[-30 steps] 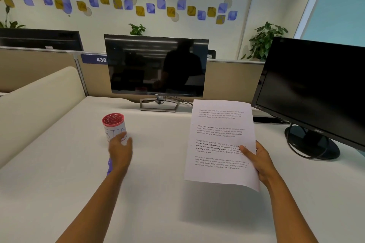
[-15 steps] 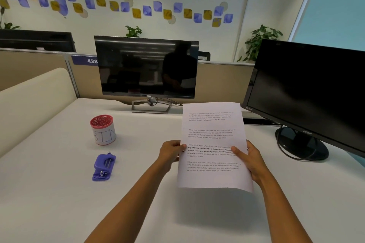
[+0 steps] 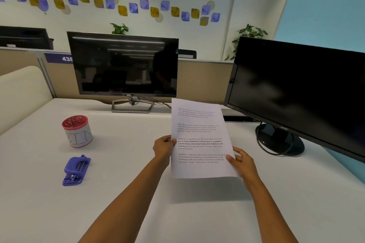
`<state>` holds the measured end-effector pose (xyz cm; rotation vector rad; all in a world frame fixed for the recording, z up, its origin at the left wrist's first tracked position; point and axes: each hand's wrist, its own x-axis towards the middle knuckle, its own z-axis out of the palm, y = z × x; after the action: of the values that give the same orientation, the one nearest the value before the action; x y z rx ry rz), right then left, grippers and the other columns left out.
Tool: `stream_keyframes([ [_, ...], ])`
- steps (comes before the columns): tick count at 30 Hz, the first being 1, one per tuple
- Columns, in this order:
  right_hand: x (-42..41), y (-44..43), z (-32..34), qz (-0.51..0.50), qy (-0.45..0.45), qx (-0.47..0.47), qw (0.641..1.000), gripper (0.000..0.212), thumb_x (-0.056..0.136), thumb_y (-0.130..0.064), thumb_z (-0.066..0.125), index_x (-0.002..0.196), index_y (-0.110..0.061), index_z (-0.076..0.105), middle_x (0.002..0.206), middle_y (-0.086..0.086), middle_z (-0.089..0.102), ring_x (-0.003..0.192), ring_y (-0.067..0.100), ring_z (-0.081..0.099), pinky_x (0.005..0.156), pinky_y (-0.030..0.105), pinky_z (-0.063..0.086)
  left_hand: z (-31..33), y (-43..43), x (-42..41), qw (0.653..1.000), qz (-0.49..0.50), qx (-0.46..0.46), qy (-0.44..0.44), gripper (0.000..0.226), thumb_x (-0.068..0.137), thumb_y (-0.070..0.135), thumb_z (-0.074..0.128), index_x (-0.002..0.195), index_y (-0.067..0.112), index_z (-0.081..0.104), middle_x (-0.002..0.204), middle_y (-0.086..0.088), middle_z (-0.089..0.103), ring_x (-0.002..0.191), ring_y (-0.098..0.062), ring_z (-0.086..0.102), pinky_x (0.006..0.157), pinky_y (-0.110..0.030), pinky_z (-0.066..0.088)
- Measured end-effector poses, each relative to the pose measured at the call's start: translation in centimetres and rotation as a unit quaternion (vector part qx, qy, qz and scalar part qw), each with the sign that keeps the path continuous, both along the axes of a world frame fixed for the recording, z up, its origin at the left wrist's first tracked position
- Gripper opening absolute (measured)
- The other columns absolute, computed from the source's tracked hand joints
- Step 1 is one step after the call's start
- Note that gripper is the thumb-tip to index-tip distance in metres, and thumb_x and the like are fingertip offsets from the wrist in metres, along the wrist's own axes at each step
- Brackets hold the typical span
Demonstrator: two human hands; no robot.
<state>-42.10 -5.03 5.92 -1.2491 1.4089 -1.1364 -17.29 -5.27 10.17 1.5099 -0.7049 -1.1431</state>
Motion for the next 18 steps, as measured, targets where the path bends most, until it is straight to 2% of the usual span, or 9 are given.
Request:
stream_keyframes([
  [4,-1.2,-0.8,-1.0,-0.053,0.021,-0.020,0.998,0.043,0.087,-0.018,0.062,0.128,-0.017,0.049,0.121,0.014,0.061,0.104,0.029,0.060,0.071,0.029,0.053,0.0,-1.0,-2.0,0.998,-0.055,0.007,-0.035,0.033,0.091,0.007,0.052,0.123,0.008,0.057,0.119,-0.014,0.064,0.092,-0.027,0.063,0.093,-0.047,0.051],
  [9,-3.2,-2.0,-1.8,-0.091,0.032,-0.015,0.995,0.044,0.089,-0.015,0.060,0.131,-0.013,0.047,0.126,0.016,0.058,0.100,0.024,0.056,0.076,0.033,0.049,-0.6,-2.5,-4.3,0.986,-0.130,0.041,-0.094,0.043,0.089,0.005,0.054,0.131,0.006,0.047,0.127,-0.013,0.059,0.112,-0.032,0.059,0.098,-0.047,0.048],
  [12,-4.5,-3.1,-2.2,-0.100,0.040,-0.006,0.994,0.044,0.090,-0.013,0.058,0.132,-0.012,0.047,0.127,0.016,0.058,0.103,0.028,0.057,0.079,0.035,0.048,-1.2,-3.2,-5.4,0.980,-0.152,0.045,-0.122,0.045,0.089,-0.001,0.053,0.133,0.003,0.046,0.127,-0.014,0.057,0.110,-0.030,0.058,0.098,-0.041,0.046],
  [15,-5.6,-4.2,-2.7,-0.114,0.059,0.008,0.992,0.044,0.090,-0.015,0.058,0.133,-0.014,0.047,0.129,0.017,0.057,0.112,0.035,0.057,0.084,0.043,0.051,-1.8,-4.0,-6.5,0.975,-0.167,0.039,-0.140,0.044,0.090,-0.003,0.049,0.133,0.004,0.045,0.127,-0.014,0.056,0.098,-0.023,0.054,0.087,-0.032,0.048],
  [18,-6.6,-5.0,-3.0,-0.123,0.071,0.015,0.990,0.045,0.090,-0.016,0.057,0.133,-0.013,0.046,0.130,0.018,0.056,0.114,0.036,0.055,0.083,0.042,0.049,-2.4,-4.9,-7.5,0.971,-0.188,0.035,-0.145,0.044,0.090,0.000,0.050,0.133,0.009,0.047,0.129,-0.011,0.056,0.110,-0.027,0.057,0.091,-0.037,0.049],
])
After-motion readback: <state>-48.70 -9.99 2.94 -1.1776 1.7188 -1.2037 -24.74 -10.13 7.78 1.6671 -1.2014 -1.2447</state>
